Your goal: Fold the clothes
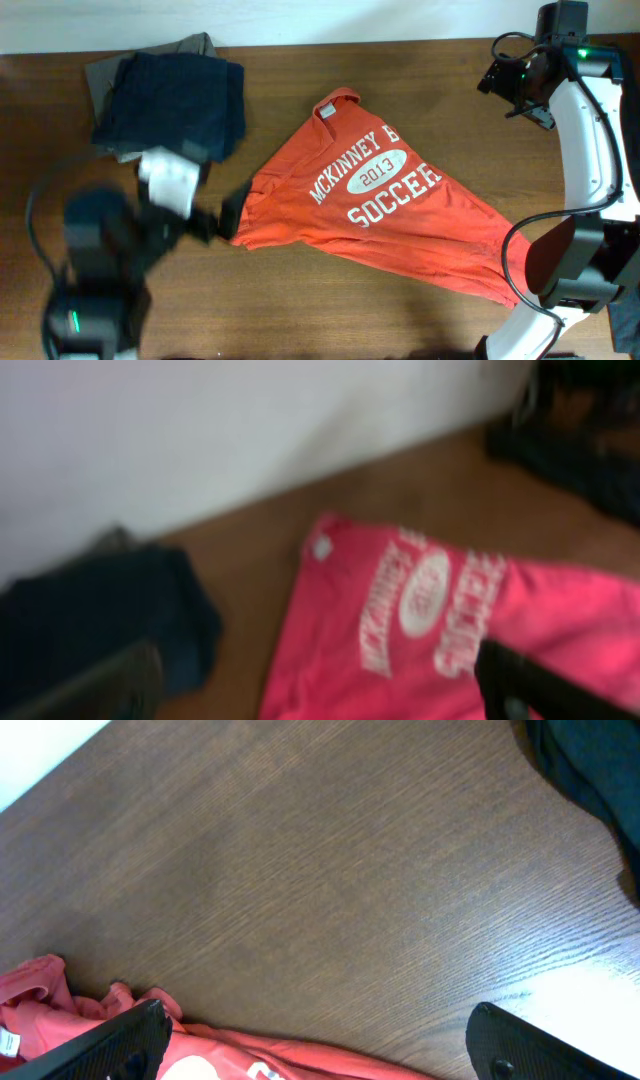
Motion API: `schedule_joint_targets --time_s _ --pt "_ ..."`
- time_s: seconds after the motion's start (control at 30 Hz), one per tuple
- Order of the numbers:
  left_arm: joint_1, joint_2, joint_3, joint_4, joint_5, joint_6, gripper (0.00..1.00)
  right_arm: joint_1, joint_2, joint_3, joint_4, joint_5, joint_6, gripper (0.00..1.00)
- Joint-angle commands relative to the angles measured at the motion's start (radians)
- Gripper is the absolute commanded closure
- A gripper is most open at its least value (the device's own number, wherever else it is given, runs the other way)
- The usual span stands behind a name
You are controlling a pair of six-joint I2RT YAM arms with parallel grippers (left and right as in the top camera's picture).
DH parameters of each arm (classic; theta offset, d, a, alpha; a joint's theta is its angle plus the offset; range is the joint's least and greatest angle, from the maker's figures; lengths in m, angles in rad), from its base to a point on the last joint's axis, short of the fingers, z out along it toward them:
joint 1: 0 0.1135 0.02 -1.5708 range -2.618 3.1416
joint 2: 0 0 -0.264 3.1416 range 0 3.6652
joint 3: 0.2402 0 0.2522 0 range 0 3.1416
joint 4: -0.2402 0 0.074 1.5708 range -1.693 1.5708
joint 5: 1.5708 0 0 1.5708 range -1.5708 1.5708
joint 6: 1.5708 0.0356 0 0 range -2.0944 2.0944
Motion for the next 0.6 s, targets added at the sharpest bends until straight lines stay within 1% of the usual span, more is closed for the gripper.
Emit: schedule_joint_targets --time_s 0.0,0.07,0.1,0.2,0.27,0.37,0.43,0.57 --pt "-0.004 0.214 0.216 -0.109 0.059 0.051 0.01 -0.002 0.001 0.003 0.002 0.016 0.001 0.01" --pt "-0.004 0.318 0.323 -0.141 0.037 0.049 0.01 -0.002 0.001 0.003 0.001 0.016 0.001 0.01" --pt "-0.005 0.38 0.386 -0.162 -0.027 0.019 0.01 -0.002 0.001 0.003 0.001 0.016 0.001 0.01" --pt "-0.028 0.56 0.563 -0.244 -0.303 -0.096 0.01 -0.002 0.001 0.003 0.001 0.016 0.001 0.01" --pt "-0.044 0.68 0.669 -0.296 -0.391 -0.096 0.01 -0.002 0.001 0.003 0.001 0.016 0.001 0.01" --pt "-0.066 0.824 0.753 -0.301 -0.397 -0.096 0.01 -0.002 0.001 0.003 0.001 0.016 0.001 0.01" --pt "-0.078 0.894 0.761 -0.275 -0.398 -0.093 0.01 -0.002 0.001 0.003 0.002 0.016 0.001 0.01" --pt "-0.108 1.003 0.761 -0.237 -0.416 0.004 0.01 -0.002 0.001 0.003 0.002 0.016 0.001 0.01"
